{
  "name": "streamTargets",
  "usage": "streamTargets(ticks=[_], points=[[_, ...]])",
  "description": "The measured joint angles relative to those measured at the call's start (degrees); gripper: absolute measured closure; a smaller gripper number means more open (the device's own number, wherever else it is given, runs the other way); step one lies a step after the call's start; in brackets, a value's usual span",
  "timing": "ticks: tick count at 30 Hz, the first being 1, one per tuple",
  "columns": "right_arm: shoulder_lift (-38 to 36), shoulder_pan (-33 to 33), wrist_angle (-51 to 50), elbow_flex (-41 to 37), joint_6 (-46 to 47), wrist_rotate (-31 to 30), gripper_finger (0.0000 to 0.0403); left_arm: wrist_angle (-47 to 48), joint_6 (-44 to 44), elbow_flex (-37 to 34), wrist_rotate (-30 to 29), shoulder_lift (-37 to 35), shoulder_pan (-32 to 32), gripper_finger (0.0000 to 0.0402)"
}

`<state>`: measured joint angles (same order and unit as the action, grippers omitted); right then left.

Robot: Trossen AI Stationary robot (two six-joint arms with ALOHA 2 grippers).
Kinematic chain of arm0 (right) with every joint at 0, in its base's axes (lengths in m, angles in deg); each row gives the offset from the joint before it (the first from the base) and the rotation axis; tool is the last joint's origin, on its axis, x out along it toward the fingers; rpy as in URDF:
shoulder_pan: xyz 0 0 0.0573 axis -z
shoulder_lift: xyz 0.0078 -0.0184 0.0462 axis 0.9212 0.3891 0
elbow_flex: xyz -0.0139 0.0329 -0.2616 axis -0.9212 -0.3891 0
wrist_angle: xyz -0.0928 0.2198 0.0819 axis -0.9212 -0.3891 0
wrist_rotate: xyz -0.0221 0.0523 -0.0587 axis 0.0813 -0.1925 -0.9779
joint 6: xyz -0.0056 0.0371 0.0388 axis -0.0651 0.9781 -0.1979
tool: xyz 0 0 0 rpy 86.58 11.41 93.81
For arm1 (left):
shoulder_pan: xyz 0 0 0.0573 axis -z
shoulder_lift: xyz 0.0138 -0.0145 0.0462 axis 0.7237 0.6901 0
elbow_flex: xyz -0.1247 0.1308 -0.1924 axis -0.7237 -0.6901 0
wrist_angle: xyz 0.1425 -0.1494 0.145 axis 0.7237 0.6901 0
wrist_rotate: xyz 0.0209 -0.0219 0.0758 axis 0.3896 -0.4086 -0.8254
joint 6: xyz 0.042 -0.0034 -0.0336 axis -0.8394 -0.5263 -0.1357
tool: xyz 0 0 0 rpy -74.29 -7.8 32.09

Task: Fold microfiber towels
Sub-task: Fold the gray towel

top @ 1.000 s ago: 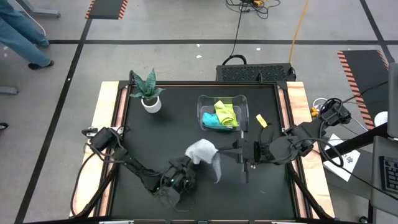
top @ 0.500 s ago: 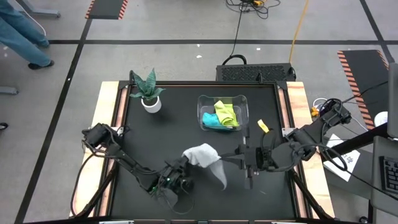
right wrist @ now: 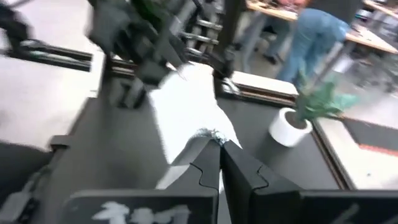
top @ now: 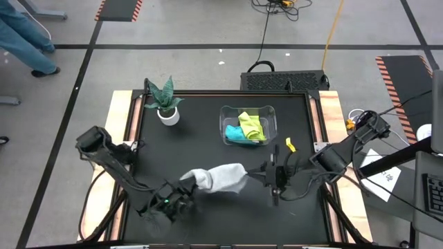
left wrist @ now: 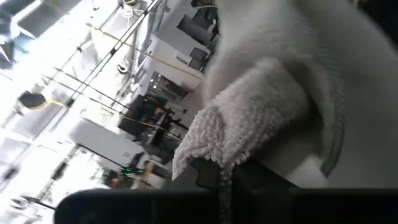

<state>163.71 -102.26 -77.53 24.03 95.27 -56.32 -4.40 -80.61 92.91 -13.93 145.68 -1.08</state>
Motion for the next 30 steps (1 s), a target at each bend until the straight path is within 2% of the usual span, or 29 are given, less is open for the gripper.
streamTargets(ticks=[5, 11, 19, 24, 27, 30], points=[[0.0, -0.5, -1.1, -1.8, 2.8, -6.0, 0.0403, 3.8, 6.8, -1.0, -0.1, -4.6, 3.1, 0.0383], [0.0, -2.7, -0.1, -4.3, 6.8, -5.6, 0.0403, 6.9, 19.9, -1.2, 1.4, -5.3, 7.9, 0.0396], [0.0, -7.2, 6.3, -8.2, 15.7, 3.8, 0.0403, 11.9, 46.7, -1.2, 15.9, -5.3, 13.7, 0.0397], [-0.3, -8.4, 6.4, -8.4, 18.4, 6.3, 0.0403, 16.4, 54.6, -1.2, 18.0, -5.3, 14.0, 0.0390], [-0.9, -6.4, 2.8, -8.4, 22.7, 6.5, 0.0403, 21.5, 60.2, -1.2, 18.5, -5.3, 12.6, 0.0396], [-1.1, -3.9, -4.5, -8.4, 25.8, 6.2, 0.0403, 30.5, 69.5, -1.2, 21.0, -5.3, 10.8, 0.0393]])
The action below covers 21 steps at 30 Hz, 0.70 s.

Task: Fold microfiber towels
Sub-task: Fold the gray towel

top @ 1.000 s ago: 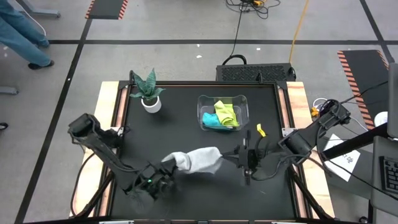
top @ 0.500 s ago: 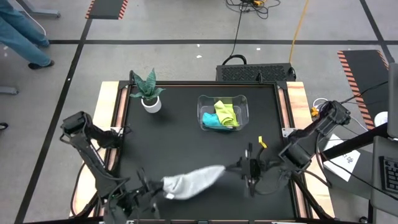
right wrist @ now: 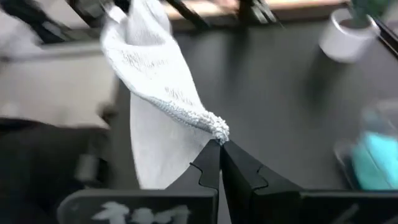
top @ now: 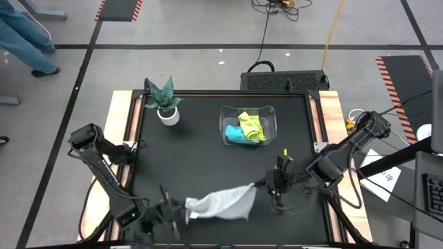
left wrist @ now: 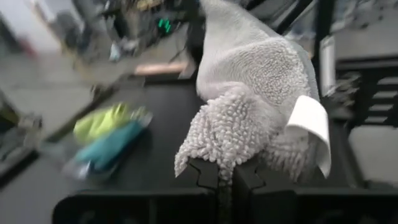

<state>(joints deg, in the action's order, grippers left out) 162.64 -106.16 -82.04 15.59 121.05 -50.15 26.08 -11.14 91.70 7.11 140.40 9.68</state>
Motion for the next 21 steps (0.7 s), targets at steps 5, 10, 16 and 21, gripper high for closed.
streamTargets(ticks=[5, 10, 16, 21], points=[[-0.3, 5.7, -4.3, -5.7, 4.4, 1.6, 0.0403, 18.8, 22.0, -1.4, 3.7, 0.1, -3.3, 0.0379], [-1.1, 13.5, -3.7, -12.8, 3.8, 8.1, 0.0403, 23.8, 34.6, -8.4, 4.3, 0.1, -6.4, 0.0396], [-2.2, 19.9, 1.2, -19.3, -6.6, 9.8, 0.0369, 26.9, 41.0, -12.9, 4.7, 0.0, -9.7, 0.0346], [-3.3, 22.8, 6.8, -22.0, -13.6, 10.8, 0.0298, 30.6, 41.4, -13.0, 4.9, 0.0, -10.6, 0.0276]])
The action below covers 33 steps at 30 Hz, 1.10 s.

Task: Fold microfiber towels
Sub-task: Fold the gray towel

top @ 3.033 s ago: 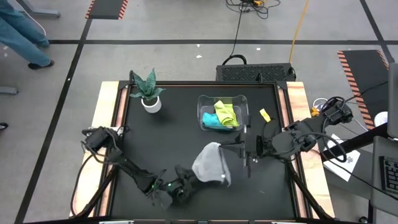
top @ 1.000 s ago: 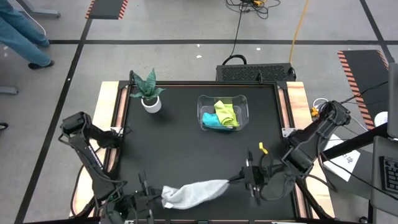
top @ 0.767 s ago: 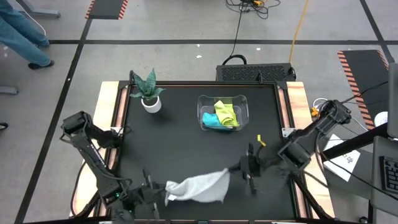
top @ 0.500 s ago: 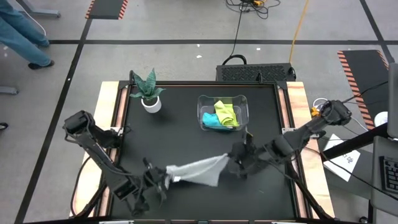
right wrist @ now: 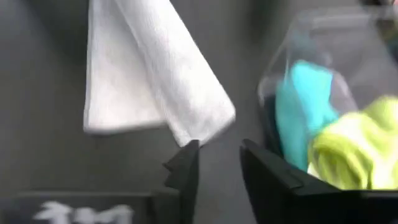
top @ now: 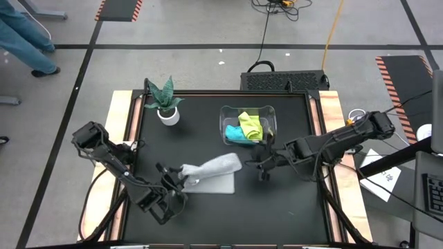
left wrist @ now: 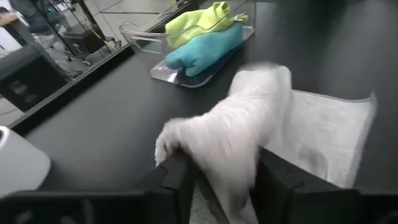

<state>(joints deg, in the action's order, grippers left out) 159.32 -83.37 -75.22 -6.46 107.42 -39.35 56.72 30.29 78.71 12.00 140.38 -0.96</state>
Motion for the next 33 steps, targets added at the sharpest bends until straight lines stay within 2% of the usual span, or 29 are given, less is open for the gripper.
streamTargets(ticks=[5, 10, 16, 20, 28, 33], points=[[-0.8, 2.2, 4.4, -0.2, -5.2, -0.1, 0.0225, 2.6, 0.2, 0.0, -0.8, 0.0, -0.7, 0.0221], [0.6, 1.9, 10.8, -1.0, -14.2, 9.9, 0.0193, 3.9, -1.0, 0.0, 0.0, 0.0, -1.6, 0.0194], [5.0, 0.7, 20.1, -7.7, -19.2, 19.0, 0.0202, 4.9, -5.6, 0.5, 0.6, -0.9, -0.8, 0.0190], [9.6, 0.4, 22.9, -10.6, -19.0, 19.6, 0.0216, 4.9, -7.9, 0.5, -0.2, -4.1, 0.0, 0.0190], [19.6, -1.4, 40.0, -11.2, -20.6, 21.0, 0.0226, 4.9, -12.3, 0.5, -0.1, -13.5, 0.6, 0.0190], [23.1, -2.7, 42.5, -9.5, -21.9, 21.0, 0.0226, 5.0, -13.4, 0.5, 1.5, -15.7, 0.7, 0.0190]])
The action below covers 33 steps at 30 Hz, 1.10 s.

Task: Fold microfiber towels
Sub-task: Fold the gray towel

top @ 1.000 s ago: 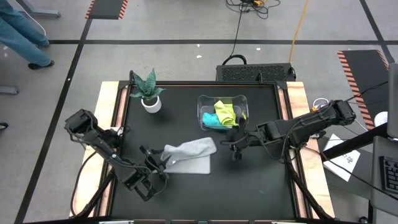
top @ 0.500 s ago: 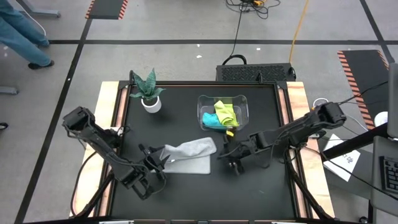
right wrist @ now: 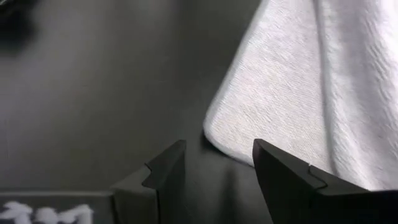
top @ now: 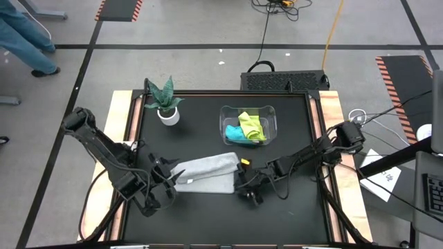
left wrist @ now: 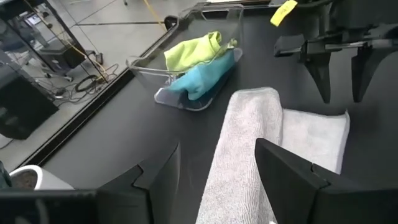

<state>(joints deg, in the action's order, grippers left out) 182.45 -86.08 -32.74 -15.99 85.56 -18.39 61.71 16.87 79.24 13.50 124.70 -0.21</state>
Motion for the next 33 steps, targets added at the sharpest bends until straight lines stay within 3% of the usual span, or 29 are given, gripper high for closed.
streamTargets(ticks=[11, 14, 18, 22, 25, 29, 33], points=[[7.0, -0.1, 2.8, 3.5, -0.3, -0.2, 0.0227, 0.0, -0.9, 0.0, 1.4, 0.0, 0.0, 0.0190], [8.1, 0.3, 6.1, 3.6, -0.3, -0.4, 0.0234, 0.0, -1.6, 0.0, 4.0, 0.0, 0.0, 0.0190], [8.5, 0.9, 5.4, 3.6, 0.8, -0.3, 0.0287, -0.1, -1.5, 0.0, 8.0, 0.0, 0.0, 0.0190], [7.5, 0.9, 5.0, 3.6, 2.3, 1.7, 0.0382, -1.9, -1.1, -2.1, 18.6, 0.0, 0.1, 0.0190], [6.8, 0.5, 4.9, 3.6, 4.7, 2.9, 0.0390, -9.4, -2.5, -7.8, 25.4, 0.1, 0.2, 0.0190], [4.5, -0.2, 5.2, 3.6, 5.0, 3.0, 0.0398, -28.0, -7.2, -17.6, 33.5, 0.2, 0.1, 0.0190], [-0.7, -0.7, 5.7, 3.6, 5.2, 3.0, 0.0399, -45.1, -12.1, -23.7, 37.1, 0.5, 0.7, 0.0190]])
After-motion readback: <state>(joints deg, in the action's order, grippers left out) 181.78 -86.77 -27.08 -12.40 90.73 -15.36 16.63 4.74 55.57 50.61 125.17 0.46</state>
